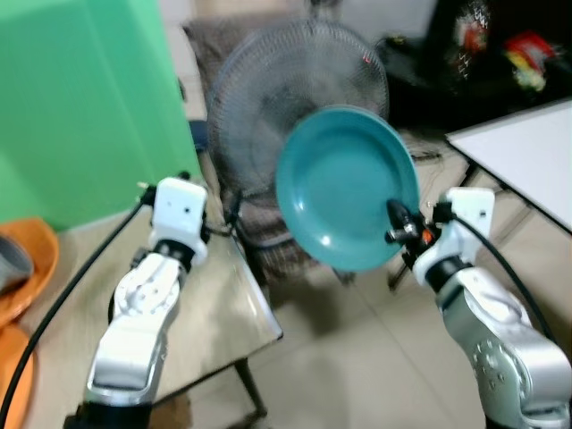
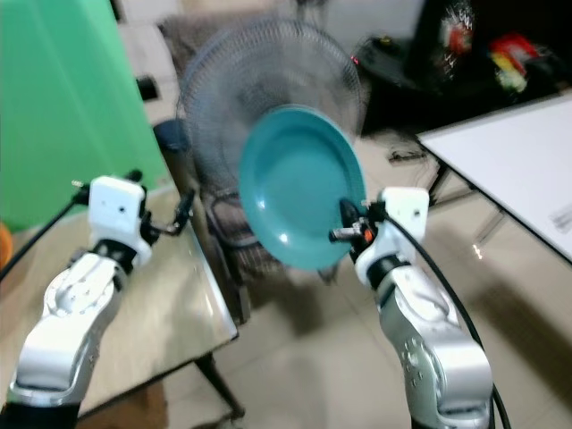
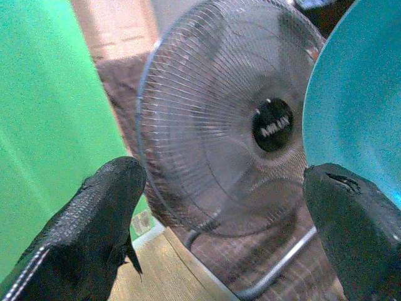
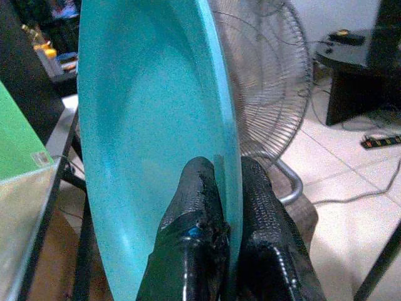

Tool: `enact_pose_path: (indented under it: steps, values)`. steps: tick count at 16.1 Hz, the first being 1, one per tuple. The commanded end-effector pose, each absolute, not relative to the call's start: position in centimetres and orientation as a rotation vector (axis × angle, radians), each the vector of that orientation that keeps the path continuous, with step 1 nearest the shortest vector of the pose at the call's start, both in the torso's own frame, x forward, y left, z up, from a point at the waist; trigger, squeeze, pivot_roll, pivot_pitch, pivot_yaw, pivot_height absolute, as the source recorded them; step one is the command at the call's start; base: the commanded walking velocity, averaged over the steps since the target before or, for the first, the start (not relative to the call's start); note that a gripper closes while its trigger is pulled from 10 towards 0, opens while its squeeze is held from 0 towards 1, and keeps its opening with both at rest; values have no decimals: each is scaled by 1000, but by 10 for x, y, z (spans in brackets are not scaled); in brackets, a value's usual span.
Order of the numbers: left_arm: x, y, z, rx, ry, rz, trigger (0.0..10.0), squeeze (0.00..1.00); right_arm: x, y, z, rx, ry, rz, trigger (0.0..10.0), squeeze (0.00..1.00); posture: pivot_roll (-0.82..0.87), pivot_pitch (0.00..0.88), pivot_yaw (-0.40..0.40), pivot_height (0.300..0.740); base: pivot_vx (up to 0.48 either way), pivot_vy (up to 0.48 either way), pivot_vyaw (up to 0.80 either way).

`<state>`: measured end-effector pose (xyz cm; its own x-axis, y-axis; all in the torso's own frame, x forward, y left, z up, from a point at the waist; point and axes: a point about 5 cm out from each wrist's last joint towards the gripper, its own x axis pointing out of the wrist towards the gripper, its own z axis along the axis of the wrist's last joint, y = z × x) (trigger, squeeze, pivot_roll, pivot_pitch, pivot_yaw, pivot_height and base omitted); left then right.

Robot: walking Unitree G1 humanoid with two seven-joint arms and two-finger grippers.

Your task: Setting the table

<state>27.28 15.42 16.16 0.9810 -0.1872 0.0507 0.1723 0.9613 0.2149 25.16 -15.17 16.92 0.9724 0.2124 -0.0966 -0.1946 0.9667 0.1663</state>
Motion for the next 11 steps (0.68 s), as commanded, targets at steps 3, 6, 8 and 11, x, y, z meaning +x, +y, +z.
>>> enact_pose_path:
  steps: [3, 6, 8, 11]
  values:
    - [274, 149, 162, 199, -72, -202, 10000, 0, 248, -159, 175, 149, 86, 173, 10000, 0, 50, 0, 41, 740, 0, -1, -788]
    - [277, 148, 162, 184, -67, -213, 10000, 0, 247, -160, 175, 150, 87, 168, 10000, 0, 49, 0, 45, 740, 0, 480, -788]
    - [277, 148, 162, 203, -67, -212, 10000, 0, 247, -160, 174, 150, 87, 167, 10000, 0, 49, 0, 46, 740, 0, 240, -788]
    - [278, 148, 163, 221, -79, -219, 10000, 0, 247, -160, 174, 154, 88, 163, 10000, 0, 47, 0, 51, 740, 0, -480, -788]
